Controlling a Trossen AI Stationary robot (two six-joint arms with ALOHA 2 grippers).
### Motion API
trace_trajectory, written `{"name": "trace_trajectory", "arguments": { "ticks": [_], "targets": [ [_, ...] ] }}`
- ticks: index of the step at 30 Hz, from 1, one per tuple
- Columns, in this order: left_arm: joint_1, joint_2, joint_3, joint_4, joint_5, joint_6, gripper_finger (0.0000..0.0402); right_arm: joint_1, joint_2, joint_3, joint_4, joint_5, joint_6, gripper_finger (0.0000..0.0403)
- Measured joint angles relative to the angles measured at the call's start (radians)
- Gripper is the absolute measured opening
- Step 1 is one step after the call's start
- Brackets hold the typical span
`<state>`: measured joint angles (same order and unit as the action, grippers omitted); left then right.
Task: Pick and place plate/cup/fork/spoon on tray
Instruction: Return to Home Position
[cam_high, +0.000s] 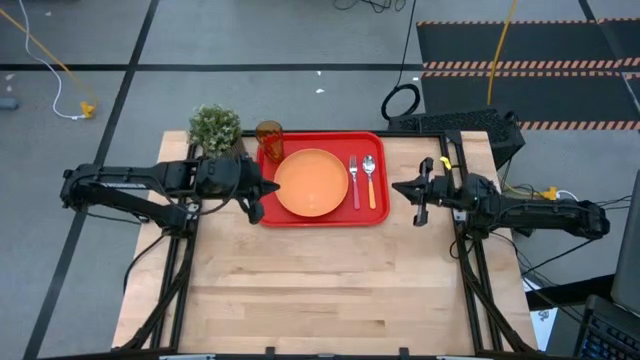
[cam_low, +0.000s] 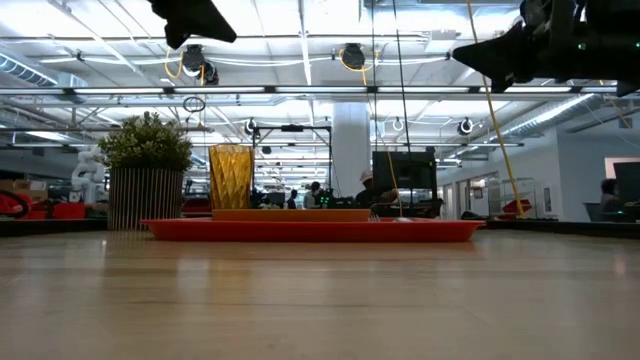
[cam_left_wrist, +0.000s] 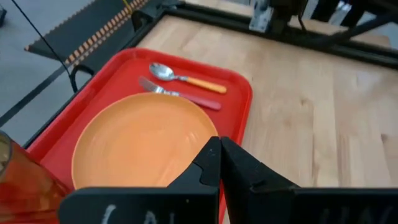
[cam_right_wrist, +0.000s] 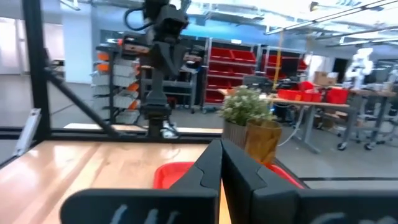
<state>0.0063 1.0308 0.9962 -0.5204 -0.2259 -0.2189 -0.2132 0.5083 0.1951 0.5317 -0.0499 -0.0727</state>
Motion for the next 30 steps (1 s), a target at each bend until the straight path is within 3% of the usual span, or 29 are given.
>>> {"name": "trace_trajectory", "arguments": {
  "ticks": [11, 23, 30],
  "targets": [
    [0.0, 0.0, 0.0, 0.002, 0.0, -0.031, 0.0004, 0.107, -0.045, 0.0, -0.064, 0.025, 0.009, 0.0],
    [0.025, 0.0, 0.0, 0.002, -0.001, 0.028, 0.0002, 0.139, -0.105, 0.0, -0.176, 0.02, 0.035, 0.0],
    [0.068, 0.0, 0.0, 0.002, -0.001, 0.067, 0.0003, 0.139, -0.105, -0.074, -0.086, 0.022, 0.092, 0.0]
  ]
}}
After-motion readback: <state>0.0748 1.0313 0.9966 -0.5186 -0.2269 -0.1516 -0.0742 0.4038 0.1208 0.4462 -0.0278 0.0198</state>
